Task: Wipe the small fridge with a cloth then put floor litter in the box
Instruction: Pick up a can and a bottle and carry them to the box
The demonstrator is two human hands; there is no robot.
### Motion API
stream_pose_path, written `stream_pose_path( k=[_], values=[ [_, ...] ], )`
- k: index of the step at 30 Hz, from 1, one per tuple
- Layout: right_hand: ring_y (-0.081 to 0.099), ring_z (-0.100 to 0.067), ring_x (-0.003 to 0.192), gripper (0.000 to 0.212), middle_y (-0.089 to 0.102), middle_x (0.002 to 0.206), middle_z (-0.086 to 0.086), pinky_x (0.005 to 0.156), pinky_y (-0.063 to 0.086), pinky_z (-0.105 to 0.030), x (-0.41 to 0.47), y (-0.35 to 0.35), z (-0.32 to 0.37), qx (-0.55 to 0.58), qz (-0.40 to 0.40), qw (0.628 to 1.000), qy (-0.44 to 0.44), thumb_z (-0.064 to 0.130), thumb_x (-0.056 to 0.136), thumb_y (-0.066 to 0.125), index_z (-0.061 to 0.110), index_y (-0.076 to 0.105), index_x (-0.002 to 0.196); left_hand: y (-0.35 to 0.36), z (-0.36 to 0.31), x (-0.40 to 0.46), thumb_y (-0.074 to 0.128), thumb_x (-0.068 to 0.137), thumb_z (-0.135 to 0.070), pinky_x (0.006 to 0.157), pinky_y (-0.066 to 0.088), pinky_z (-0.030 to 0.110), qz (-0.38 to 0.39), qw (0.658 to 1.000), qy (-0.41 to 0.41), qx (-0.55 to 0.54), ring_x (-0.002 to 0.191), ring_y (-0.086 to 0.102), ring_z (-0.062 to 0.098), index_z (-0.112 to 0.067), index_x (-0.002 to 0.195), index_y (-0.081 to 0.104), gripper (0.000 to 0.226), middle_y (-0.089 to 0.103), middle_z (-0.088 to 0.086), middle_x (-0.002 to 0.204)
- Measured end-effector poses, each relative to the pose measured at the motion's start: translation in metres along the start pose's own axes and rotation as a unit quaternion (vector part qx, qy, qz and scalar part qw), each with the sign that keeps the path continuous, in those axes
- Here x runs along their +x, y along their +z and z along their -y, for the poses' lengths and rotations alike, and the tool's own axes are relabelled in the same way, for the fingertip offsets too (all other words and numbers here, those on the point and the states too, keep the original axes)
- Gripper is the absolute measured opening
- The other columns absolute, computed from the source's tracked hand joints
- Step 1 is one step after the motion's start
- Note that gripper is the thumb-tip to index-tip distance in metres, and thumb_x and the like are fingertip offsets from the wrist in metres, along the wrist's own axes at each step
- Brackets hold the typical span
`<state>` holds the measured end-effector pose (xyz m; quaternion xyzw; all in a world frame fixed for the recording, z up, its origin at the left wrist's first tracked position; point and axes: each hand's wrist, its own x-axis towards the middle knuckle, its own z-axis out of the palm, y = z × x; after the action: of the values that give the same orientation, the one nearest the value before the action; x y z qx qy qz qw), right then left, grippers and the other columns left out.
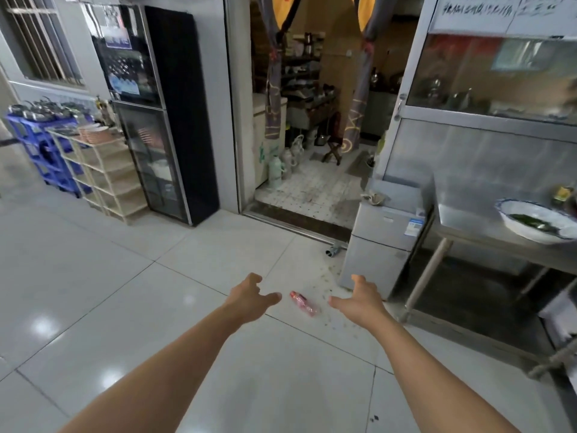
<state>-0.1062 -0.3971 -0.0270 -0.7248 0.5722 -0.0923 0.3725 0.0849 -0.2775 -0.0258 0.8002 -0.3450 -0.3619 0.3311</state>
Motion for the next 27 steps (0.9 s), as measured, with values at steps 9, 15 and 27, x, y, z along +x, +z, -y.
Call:
stream_pose_path(
  k=[9, 15, 27],
  values=[
    [0.035, -0.032, 0.131, 0.088, 0.030, 0.142, -0.014, 0.102, 0.039, -0.037, 0.168, 0.044, 0.075, -0.002, -0.022, 0.998, 0.055, 0.042, 0.078, 0.071, 0.013, 0.023, 0.144, -0.066, -0.022, 0.203, 0.063, 0.083, -0.043, 0.094, 0.041, 0.032, 0.059, 0.997, 0.030, 0.045, 0.119, 0.047, 0.024, -0.017, 0.138, 0.033, 0.068, 0.045, 0.009, 0.138],
    [0.038, -0.032, 0.128, 0.090, 0.033, 0.138, -0.014, 0.102, 0.040, -0.036, 0.261, 0.062, 0.119, 0.020, -0.027, 0.994, 0.100, 0.041, 0.075, 0.073, 0.015, 0.023, 0.145, -0.101, -0.044, 0.325, 0.064, 0.081, -0.046, 0.094, 0.042, 0.031, 0.099, 0.990, 0.037, 0.091, 0.117, 0.049, 0.024, -0.017, 0.136, 0.035, 0.068, 0.048, 0.007, 0.135],
    [0.034, -0.032, 0.132, 0.090, 0.030, 0.142, -0.014, 0.102, 0.041, -0.038, 0.466, 0.057, 0.124, 0.042, -0.043, 0.980, 0.188, 0.039, 0.075, 0.073, 0.012, 0.022, 0.144, -0.072, -0.104, 0.544, 0.062, 0.082, -0.045, 0.089, 0.042, 0.029, 0.158, 0.974, 0.040, 0.160, 0.115, 0.051, 0.023, -0.017, 0.136, 0.035, 0.066, 0.048, 0.006, 0.136]
  ],
)
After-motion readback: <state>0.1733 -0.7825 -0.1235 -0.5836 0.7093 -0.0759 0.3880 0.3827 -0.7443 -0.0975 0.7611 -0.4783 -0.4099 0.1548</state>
